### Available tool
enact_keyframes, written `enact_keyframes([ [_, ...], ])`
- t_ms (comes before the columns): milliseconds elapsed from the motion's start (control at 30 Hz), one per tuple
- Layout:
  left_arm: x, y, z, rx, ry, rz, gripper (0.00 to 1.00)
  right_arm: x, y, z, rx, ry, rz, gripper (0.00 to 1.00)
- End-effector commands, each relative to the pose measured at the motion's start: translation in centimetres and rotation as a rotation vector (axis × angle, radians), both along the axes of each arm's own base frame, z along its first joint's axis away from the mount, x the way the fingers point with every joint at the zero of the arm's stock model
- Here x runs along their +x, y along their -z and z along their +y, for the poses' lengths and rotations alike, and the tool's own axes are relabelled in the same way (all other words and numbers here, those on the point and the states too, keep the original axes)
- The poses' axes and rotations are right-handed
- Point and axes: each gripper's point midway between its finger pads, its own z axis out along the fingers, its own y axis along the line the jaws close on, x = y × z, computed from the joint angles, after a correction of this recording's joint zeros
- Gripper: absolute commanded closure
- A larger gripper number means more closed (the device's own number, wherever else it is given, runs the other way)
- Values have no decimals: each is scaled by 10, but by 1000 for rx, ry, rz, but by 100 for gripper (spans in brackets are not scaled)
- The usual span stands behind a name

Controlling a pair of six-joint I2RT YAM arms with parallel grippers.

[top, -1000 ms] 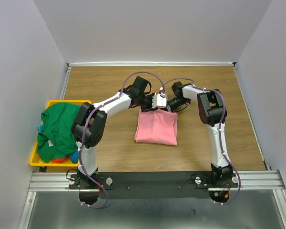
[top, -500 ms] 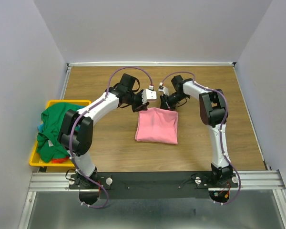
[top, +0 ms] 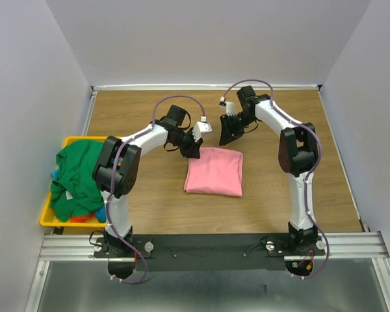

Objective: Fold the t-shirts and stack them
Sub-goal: Smooth out wrinkles on the folded tshirt

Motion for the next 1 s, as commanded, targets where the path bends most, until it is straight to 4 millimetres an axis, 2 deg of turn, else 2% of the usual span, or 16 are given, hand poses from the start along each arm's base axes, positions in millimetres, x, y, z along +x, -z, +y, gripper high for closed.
enact_keyframes([
  [0, 11, 9, -3, -32, -58, 85, 72, 11, -17, -25, -81, -1, -100, 56],
  [133, 14, 16, 0, -32, -75, 117, 72, 8, -20, -46, -71, 6, -97, 52],
  [167, 14, 15, 0, -34, -74, 120, 72, 3, -16, -50, -75, 1, -79, 52],
  [333, 13, -18, 4, -119, -43, 111, 67, -13, -10, -58, -65, -61, -73, 50],
  [467, 27, -35, 15, -115, -61, 83, 62, -20, -3, -62, -63, -93, -63, 45],
  [667, 41, -25, 21, -61, -83, 78, 56, -25, 4, -65, -62, -143, -70, 44],
  [967, 48, 0, 25, -4, -79, 100, 52, -36, 13, -70, -81, -177, -47, 43],
])
